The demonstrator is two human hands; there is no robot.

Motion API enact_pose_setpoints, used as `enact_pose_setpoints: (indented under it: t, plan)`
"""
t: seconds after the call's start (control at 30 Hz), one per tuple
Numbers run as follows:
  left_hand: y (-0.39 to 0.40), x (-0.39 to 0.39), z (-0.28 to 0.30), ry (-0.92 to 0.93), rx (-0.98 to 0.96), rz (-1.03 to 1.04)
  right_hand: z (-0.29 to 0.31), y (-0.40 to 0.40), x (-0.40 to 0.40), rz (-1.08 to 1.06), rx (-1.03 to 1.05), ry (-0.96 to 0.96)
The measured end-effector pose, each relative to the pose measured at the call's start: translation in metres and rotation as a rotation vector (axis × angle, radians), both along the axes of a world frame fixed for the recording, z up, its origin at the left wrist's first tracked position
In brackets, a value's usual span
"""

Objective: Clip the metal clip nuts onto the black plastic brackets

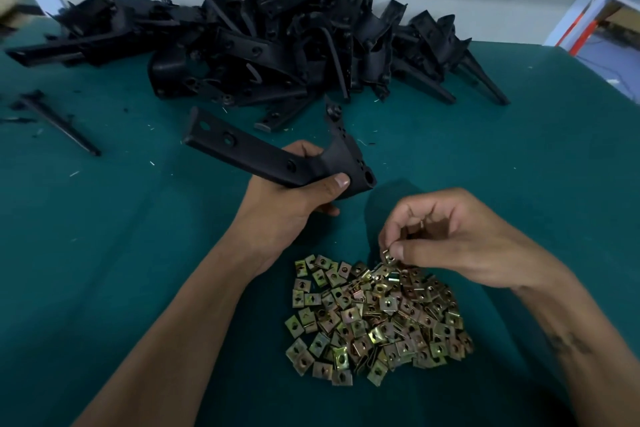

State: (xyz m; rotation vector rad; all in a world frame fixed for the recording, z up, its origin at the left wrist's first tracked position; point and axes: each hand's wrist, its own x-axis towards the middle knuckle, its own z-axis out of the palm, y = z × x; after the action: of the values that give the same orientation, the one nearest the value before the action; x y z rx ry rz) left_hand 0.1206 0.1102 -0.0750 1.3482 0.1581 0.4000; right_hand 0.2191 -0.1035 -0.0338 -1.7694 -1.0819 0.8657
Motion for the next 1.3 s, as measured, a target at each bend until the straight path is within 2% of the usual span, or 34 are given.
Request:
enact_pose_setpoints:
  t: [0.1,0.23,0.6,0.7,0.93,1.13,1.3]
  plan:
    - [0.000,0.000,0.001,-0.007,-0.007,-0.008,-0.005,0.002,0.002,-0.066,0.082,0.079]
    - [-0.001,-0.001,0.002,-0.001,0.018,-0.022,-0.013,0.010,0.002,-0.215,0.269,0.335]
    - [-0.001,0.001,0.003,-0.015,0.015,-0.015,-0.021,0.044,0.004,-0.495,0.539,0.582]
    - [-0.002,0.001,0.004,-0.029,-0.001,-0.007,-0.021,0.051,0.004,-0.551,0.562,0.590]
    - [-0.002,-0.001,0.008,-0.043,-0.058,0.046,-0.022,0.050,-0.004,-0.420,0.607,0.681]
    - [0.000,-0.004,0.008,-0.041,-0.091,0.064,-0.023,0.049,-0.007,-0.357,0.592,0.670]
    - [-0.005,-0.003,0.009,-0.024,-0.111,0.128,-0.024,0.051,-0.006,-0.447,0.584,0.627]
